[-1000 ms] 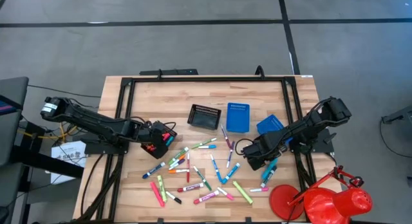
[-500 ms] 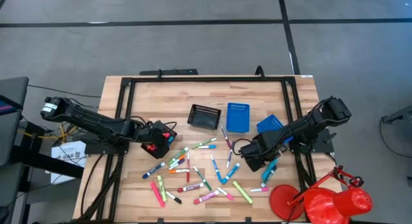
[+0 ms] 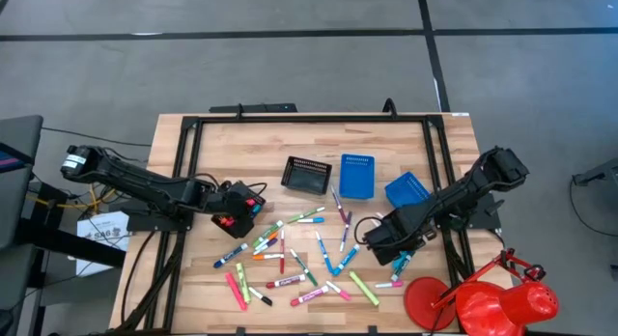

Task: Pick & Place Markers
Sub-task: Put the blue highlighter into the left black bin

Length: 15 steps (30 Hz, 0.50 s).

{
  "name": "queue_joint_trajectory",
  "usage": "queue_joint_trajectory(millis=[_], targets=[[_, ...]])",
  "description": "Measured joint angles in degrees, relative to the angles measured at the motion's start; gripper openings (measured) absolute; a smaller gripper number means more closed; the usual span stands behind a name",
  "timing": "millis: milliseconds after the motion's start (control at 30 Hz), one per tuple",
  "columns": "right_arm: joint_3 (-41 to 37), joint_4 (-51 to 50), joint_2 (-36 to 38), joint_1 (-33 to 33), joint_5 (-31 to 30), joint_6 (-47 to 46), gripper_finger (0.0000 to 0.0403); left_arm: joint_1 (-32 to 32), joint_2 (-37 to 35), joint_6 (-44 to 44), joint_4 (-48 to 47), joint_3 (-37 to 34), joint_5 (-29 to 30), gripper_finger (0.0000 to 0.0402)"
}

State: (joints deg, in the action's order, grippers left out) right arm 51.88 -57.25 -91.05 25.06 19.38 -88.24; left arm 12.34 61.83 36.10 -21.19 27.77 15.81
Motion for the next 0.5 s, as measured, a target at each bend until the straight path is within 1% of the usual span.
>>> queue_joint_trajectory(millis=[200, 367, 500], targets=[[-1.42, 4.73, -0.07, 1.26, -0.31, -5.19, 0.0178, -0.02, -3.04, -5.71, 4.88, 0.00, 1.53, 0.0123], [-5.90, 12.54, -0.09, 2.60, -0.47, -9.35, 0.0178, -0.02, -7.53, -6.28, 5.60, 0.02, 1.75, 0.0120], [-8.35, 17.46, -0.11, 2.74, -2.99, -9.91, 0.0178, -0.05, -10.75, -6.30, 5.96, 0.02, 2.18, 0.0120]])
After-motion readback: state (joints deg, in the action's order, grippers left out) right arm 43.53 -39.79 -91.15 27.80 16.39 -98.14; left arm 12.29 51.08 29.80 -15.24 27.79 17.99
